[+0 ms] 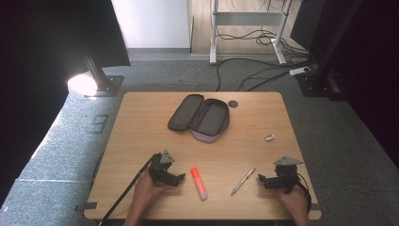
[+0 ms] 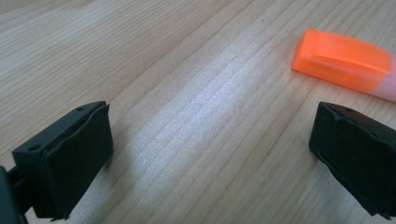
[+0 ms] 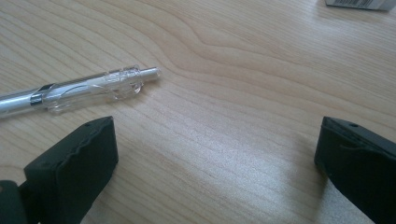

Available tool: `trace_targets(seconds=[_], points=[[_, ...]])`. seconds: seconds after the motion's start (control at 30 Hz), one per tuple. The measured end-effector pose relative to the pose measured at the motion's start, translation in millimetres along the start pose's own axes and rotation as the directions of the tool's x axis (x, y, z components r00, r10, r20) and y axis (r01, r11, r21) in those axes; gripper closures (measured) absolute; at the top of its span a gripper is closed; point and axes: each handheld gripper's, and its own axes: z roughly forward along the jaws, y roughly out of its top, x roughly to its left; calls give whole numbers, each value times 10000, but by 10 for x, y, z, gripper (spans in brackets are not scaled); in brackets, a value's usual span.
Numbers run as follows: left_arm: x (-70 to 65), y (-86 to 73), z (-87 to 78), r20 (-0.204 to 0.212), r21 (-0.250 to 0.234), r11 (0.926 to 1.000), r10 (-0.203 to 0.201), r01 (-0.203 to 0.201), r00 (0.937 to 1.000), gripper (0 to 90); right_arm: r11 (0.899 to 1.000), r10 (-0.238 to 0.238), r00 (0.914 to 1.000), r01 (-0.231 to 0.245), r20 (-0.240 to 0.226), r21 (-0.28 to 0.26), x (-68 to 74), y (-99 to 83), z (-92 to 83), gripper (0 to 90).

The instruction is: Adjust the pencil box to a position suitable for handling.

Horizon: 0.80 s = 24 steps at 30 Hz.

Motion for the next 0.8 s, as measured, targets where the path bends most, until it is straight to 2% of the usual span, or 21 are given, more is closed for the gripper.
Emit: trace_targets(seconds=[0.43, 0.6, 0.8], points=[[6, 9, 4, -117, -93, 9999, -133, 132, 9998, 19, 10000, -51, 10000, 51, -63, 17, -6, 3, 1, 0], [-4, 7, 6, -247, -18, 9996, -275, 274, 9993, 0, 10000, -48, 10000, 48, -62, 19, -5, 3, 1, 0], [7, 4, -8, -260, 70, 9996, -263, 265, 9993, 0, 10000, -50, 10000, 50, -63, 18, -6, 3, 1, 0]])
